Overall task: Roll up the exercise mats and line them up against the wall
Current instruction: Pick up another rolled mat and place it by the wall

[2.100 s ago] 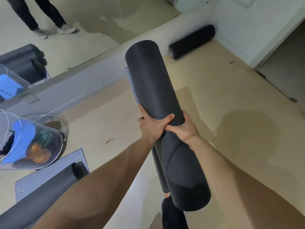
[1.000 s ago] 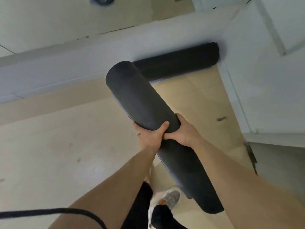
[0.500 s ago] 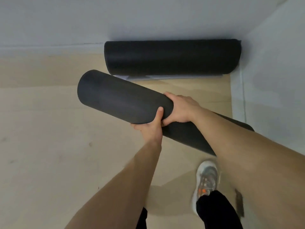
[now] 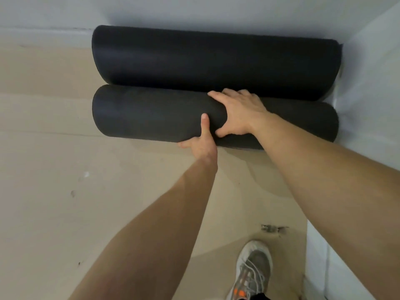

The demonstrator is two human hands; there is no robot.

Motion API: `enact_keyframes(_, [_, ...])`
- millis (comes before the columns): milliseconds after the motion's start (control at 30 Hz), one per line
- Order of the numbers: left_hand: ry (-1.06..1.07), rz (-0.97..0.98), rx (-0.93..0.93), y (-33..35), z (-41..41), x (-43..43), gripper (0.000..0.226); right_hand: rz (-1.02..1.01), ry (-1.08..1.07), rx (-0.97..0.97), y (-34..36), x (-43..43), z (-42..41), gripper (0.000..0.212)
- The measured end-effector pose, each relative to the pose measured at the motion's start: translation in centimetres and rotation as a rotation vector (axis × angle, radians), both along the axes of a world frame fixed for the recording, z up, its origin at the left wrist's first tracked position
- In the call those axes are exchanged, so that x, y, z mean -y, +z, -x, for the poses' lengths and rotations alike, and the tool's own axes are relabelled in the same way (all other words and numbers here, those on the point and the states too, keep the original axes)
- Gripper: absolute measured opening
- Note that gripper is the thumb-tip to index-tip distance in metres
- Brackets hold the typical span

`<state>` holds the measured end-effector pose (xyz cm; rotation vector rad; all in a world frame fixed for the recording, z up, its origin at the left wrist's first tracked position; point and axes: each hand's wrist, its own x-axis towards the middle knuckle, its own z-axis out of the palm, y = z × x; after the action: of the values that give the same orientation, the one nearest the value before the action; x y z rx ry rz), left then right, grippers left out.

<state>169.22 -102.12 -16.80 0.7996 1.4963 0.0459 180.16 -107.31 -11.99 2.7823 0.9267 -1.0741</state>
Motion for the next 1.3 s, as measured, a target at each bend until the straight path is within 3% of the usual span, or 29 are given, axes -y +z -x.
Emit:
enact_keyframes(67, [0.001, -0.010, 0.012, -0.6, -0.8, 0.2, 0.132, -0.042, 0.013, 0.124, -0.6, 1.2, 0.9, 0.116])
enact_keyframes(200, [-0.093, 0.010, -0.021, -0.5, -0.4, 0.0, 0.137, 0.041, -0.033, 0.402, -2.6, 4.5, 4.9, 0.128])
enact_keyframes(500, [-0.566, -0.061, -0.193, 1.2, 2.2, -3.7, 0.063, 0.123, -0.190, 0.430, -1.5, 4.5, 6.7, 0.126])
enact_keyframes(667, [-0.944, -0.235, -0.239, 5.5, 4.5, -6.0, 0.062, 0.129, -0.201, 0.398, 1.9, 4.2, 8.9, 0.121])
enact_keyframes(967, [-1.558, -0.601, -0.283, 17.5, 7.0, -11.5, 0.064, 0.132, -0.225, 0.298, 13.7, 0.9, 11.5, 0.112])
enact_keyframes(1133, [-1.636, -0.689, -0.229, 26.3, 8.2, -14.7, 0.065, 0.105, -0.267, 0.271, 22.7, -2.4, 13.0, 0.103])
enact_keyframes(1300, [-1.589, -0.734, -0.226, 35.3, 12.3, -18.1, 0.064, 0.073, -0.175, 0.246, 32.2, -7.0, 16.3, 0.098])
